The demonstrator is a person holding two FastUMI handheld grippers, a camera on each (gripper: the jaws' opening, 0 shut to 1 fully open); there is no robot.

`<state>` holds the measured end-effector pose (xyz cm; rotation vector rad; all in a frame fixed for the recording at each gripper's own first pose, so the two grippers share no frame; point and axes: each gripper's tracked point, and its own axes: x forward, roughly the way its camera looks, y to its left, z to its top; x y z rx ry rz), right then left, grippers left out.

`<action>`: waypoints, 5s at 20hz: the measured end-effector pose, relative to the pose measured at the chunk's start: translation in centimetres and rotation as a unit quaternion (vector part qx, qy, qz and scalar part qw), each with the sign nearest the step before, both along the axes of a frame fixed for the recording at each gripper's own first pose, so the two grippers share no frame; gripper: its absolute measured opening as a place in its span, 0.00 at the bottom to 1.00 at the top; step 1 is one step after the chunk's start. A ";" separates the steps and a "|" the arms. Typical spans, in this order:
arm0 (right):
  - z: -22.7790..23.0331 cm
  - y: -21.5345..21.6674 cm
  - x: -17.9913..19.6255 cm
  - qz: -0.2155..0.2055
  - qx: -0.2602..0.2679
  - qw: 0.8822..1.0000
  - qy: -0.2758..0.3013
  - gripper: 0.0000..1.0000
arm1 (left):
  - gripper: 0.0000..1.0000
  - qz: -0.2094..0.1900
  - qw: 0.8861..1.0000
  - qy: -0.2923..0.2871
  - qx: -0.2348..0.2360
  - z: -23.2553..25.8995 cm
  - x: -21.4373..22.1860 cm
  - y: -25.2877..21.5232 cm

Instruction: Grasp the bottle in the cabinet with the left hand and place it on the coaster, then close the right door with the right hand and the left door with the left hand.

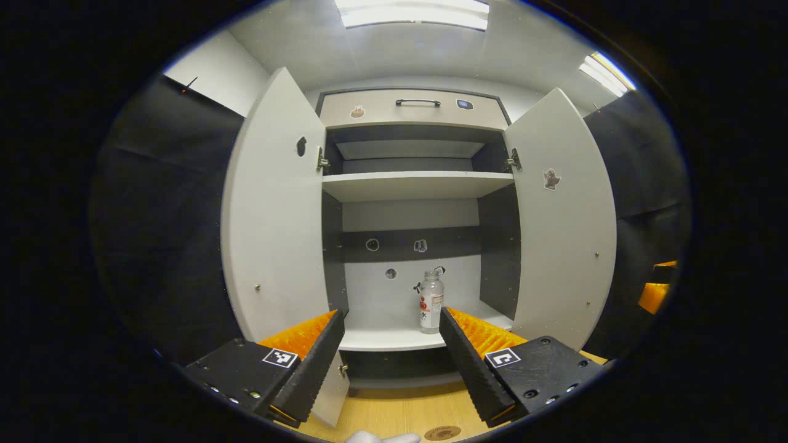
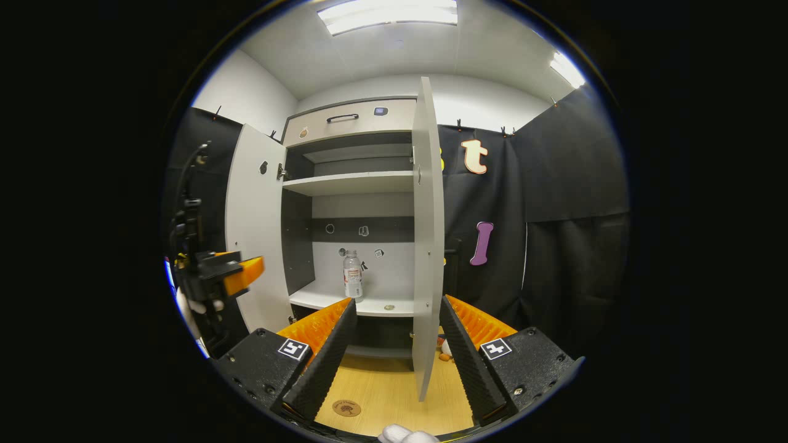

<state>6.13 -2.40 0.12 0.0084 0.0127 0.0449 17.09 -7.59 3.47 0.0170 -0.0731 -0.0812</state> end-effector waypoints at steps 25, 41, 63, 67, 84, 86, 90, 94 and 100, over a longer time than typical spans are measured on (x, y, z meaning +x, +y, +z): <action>-0.7 -9.2 7.8 -0.038 -0.023 0.999 0.033 0.84 | 0.90 0.020 0.999 0.048 -0.010 -9.1 32.7 -9.5; -2.7 -8.5 3.7 -0.058 -0.004 0.998 0.023 0.84 | 0.79 -0.045 0.999 0.002 -0.016 -6.0 8.5 -8.6; -10.7 -10.2 0.9 -0.043 -0.078 0.989 0.118 0.84 | 0.76 -0.075 0.994 0.083 -0.010 -35.3 -2.5 -11.6; -11.4 -9.9 1.8 -0.032 -0.083 0.988 0.128 0.84 | 0.76 -0.073 0.993 0.092 -0.009 -37.0 -1.7 -11.4; -10.4 -9.4 1.2 -0.022 -0.076 0.990 0.116 0.84 | 0.94 -0.065 0.996 0.055 0.015 -30.9 -0.4 -11.0; -9.5 -9.3 1.3 -0.025 -0.069 0.992 0.102 0.84 | 0.94 -0.064 0.997 0.036 0.009 -27.0 -0.2 -10.8; -7.4 -9.0 1.3 -0.031 -0.042 0.997 0.065 0.84 | 0.94 -0.087 0.996 0.004 -0.025 -17.8 -1.4 -9.8; -6.0 -8.5 0.7 -0.037 -0.026 0.998 0.036 0.84 | 0.95 -0.066 0.997 0.011 -0.047 -11.0 -3.8 -5.5; -4.8 -7.5 -1.3 -0.050 -0.020 0.998 0.015 0.84 | 0.94 0.007 0.999 0.027 -0.045 -7.3 -8.9 3.7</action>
